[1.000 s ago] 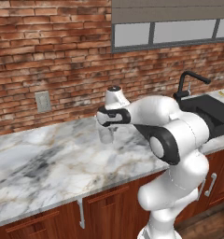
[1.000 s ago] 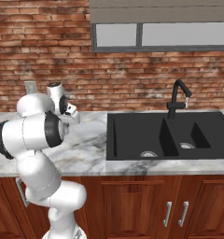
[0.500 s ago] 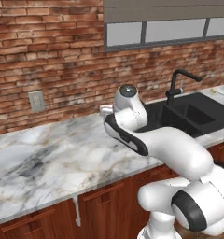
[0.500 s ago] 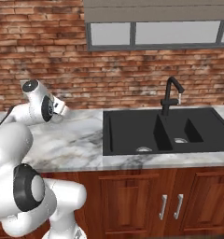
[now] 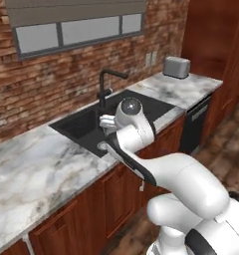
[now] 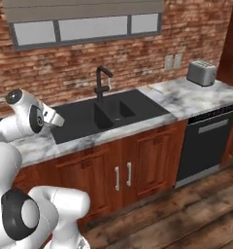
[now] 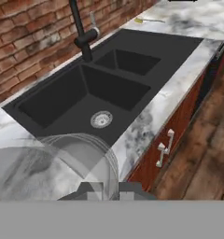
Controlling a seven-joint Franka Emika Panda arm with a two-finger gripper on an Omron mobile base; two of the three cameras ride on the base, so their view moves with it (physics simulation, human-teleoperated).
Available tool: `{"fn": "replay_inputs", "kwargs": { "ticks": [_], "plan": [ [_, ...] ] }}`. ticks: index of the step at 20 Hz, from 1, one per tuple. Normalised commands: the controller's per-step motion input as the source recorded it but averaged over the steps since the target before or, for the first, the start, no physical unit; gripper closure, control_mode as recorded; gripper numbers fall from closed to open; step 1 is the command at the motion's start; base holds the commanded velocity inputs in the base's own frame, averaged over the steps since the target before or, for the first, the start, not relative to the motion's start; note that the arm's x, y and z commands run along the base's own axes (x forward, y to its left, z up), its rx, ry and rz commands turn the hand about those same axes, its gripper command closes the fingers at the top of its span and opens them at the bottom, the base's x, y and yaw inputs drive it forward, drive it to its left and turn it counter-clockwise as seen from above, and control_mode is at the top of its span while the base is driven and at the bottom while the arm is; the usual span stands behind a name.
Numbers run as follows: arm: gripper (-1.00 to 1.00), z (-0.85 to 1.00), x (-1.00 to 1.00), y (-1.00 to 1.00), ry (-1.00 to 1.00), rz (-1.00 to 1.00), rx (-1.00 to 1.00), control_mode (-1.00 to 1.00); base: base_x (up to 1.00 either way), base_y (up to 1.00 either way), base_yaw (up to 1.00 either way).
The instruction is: Move the glass cup from next to the sink to the open cabinet. Then, move the bowl with the carrot to the fridge to clear the area for faucet cleaning.
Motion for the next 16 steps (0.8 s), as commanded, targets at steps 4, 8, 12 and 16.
{"fn": "replay_inputs", "kwargs": {
  "ticks": [4,8,12,16],
  "plan": [
    [1.00,0.00,0.00,0.00,0.00,0.00,0.00,1.00,-0.38,-0.45,-0.65],
    [1.00,0.00,0.00,0.00,0.00,0.00,0.00,1.00,-0.47,-0.40,-0.54],
    [1.00,0.00,0.00,0.00,0.00,0.00,0.00,1.00,-0.50,-0.52,-0.48],
    [1.00,0.00,0.00,0.00,0.00,0.00,0.00,1.00,-0.53,-0.50,-0.44]
  ]
}}
